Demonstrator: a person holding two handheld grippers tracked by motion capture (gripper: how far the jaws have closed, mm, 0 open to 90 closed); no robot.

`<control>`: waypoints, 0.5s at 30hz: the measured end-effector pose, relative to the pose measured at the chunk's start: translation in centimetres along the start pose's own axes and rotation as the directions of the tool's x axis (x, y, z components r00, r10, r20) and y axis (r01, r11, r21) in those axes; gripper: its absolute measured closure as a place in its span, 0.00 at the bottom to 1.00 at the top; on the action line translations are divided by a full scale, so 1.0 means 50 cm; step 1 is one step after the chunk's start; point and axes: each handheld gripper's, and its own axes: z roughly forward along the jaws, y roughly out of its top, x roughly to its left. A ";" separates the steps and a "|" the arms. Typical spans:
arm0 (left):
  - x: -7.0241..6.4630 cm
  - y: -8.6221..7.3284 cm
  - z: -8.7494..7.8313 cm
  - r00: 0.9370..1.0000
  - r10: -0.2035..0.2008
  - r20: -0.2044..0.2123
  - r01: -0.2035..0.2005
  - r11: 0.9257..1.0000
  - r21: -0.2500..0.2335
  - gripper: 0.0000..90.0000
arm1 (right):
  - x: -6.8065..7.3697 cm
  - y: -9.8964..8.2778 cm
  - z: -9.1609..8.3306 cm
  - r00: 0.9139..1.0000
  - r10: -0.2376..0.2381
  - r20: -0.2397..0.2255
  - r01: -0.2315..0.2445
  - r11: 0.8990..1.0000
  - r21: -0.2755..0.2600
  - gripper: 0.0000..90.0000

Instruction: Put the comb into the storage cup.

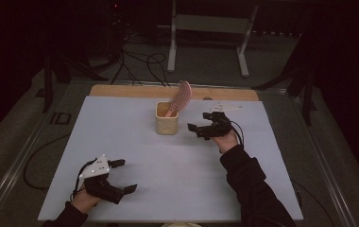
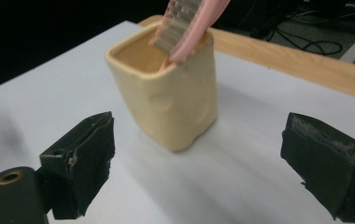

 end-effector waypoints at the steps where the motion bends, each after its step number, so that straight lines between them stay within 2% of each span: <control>1: 0.000 0.000 0.000 1.000 -0.001 -0.001 0.001 1.000 0.000 0.00 | 0.000 -0.004 -0.001 1.000 -0.005 -0.001 0.005 1.000 0.005 0.11; 11: 0.001 0.001 -0.001 1.000 0.001 -0.001 -0.001 1.000 0.000 0.00 | -0.005 -0.051 -0.019 1.000 -0.009 -0.026 0.010 1.000 0.012 0.11; 15: 0.000 0.001 -0.002 1.000 0.004 -0.002 -0.004 1.000 0.000 0.00 | -0.002 -0.069 -0.029 0.998 -0.015 -0.054 0.015 1.000 0.015 0.11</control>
